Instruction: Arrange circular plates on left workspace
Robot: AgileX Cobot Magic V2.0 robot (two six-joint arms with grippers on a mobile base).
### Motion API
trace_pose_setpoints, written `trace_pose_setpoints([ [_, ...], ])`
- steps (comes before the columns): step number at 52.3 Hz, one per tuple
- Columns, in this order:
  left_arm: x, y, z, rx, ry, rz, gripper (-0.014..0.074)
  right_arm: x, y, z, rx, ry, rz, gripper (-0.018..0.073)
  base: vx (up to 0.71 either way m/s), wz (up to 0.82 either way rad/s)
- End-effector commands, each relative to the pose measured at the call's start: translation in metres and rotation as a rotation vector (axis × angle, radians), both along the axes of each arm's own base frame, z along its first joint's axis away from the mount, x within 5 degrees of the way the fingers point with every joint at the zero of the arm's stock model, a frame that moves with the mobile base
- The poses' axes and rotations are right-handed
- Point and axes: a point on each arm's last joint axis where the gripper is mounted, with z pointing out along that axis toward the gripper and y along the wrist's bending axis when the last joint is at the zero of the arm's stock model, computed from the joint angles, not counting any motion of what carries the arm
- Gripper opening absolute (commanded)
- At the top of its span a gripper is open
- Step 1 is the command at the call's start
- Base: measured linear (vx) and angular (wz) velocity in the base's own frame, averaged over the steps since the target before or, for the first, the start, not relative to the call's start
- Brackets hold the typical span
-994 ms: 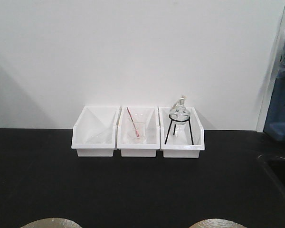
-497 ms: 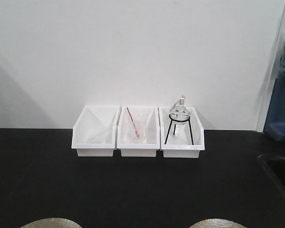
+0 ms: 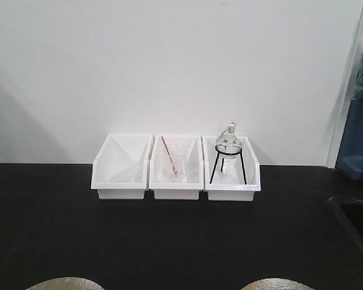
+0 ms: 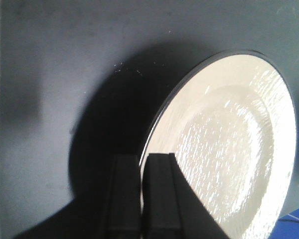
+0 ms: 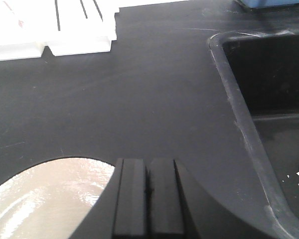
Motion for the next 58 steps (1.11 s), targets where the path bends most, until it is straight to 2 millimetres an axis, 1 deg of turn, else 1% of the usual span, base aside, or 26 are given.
trace_pose_setpoints([
  [1, 0.004, -0.01, 0.024, -0.023, -0.079, -0.01, 0.035, 0.005, -0.002, 0.02, -0.023, -0.118, -0.009, -0.0005, 0.0, 0.0],
  [5, 0.006, -0.016, 0.02, -0.028, -0.069, -0.03, 0.0437, 0.005, -0.002, 0.019, -0.023, -0.113, -0.008, -0.0005, 0.0, 0.0],
  [8, 0.008, -0.019, 0.015, -0.036, -0.052, -0.039, 0.0486, 0.005, -0.002, 0.019, -0.023, -0.112, -0.008, -0.0005, 0.0, 0.0],
  [12, 0.011, -0.022, 0.007, -0.049, -0.029, -0.053, 0.0526, 0.005, -0.002, 0.019, -0.022, -0.109, -0.007, -0.0005, 0.0, 0.0],
  [19, 0.015, -0.028, -0.009, -0.073, 0.019, -0.076, 0.0533, 0.005, -0.002, 0.019, -0.022, -0.108, -0.007, -0.0005, 0.0, 0.0],
  [29, 0.02, -0.044, -0.028, -0.116, 0.086, -0.129, 0.0517, 0.005, -0.002, 0.019, -0.024, -0.108, -0.007, -0.0005, 0.0, 0.0],
  [33, 0.021, -0.05, -0.031, -0.125, 0.102, -0.152, 0.0464, 0.005, -0.002, 0.019, -0.025, -0.109, -0.006, -0.0005, 0.0, 0.0],
  [35, 0.021, -0.053, -0.031, -0.124, 0.105, -0.161, 0.0414, 0.005, -0.002, 0.019, -0.026, -0.109, -0.006, -0.0005, 0.0, 0.0],
  [39, 0.021, -0.057, -0.031, -0.13, 0.111, -0.175, 0.0238, 0.005, -0.002, 0.019, -0.027, -0.109, -0.006, -0.0005, 0.0, 0.0],
  [40, 0.021, -0.058, -0.031, -0.131, 0.112, -0.178, 0.0176, 0.005, -0.002, 0.019, -0.027, -0.109, -0.006, -0.0005, 0.0, 0.0],
  [41, 0.021, -0.058, -0.031, -0.131, 0.112, -0.178, 0.0134, 0.005, -0.002, 0.019, -0.027, -0.109, -0.006, -0.0005, 0.0, 0.0],
  [43, 0.022, -0.058, -0.031, -0.131, 0.111, -0.172, 0.0007, 0.005, -0.002, 0.019, -0.028, -0.11, -0.006, -0.0005, 0.0, 0.0],
  [44, 0.022, -0.059, -0.031, -0.134, 0.112, -0.168, -0.001, 0.005, -0.002, 0.019, -0.028, -0.11, -0.006, -0.0005, 0.0, 0.0],
  [50, 0.025, -0.061, -0.028, -0.185, 0.113, -0.12, -0.0009, 0.005, -0.002, 0.019, -0.028, -0.112, -0.006, -0.0005, 0.0, 0.0],
  [58, 0.036, -0.07, -0.015, -0.363, 0.056, 0.009, -0.0007, 0.005, -0.002, 0.019, -0.028, -0.112, -0.006, -0.0005, 0.0, 0.0],
])
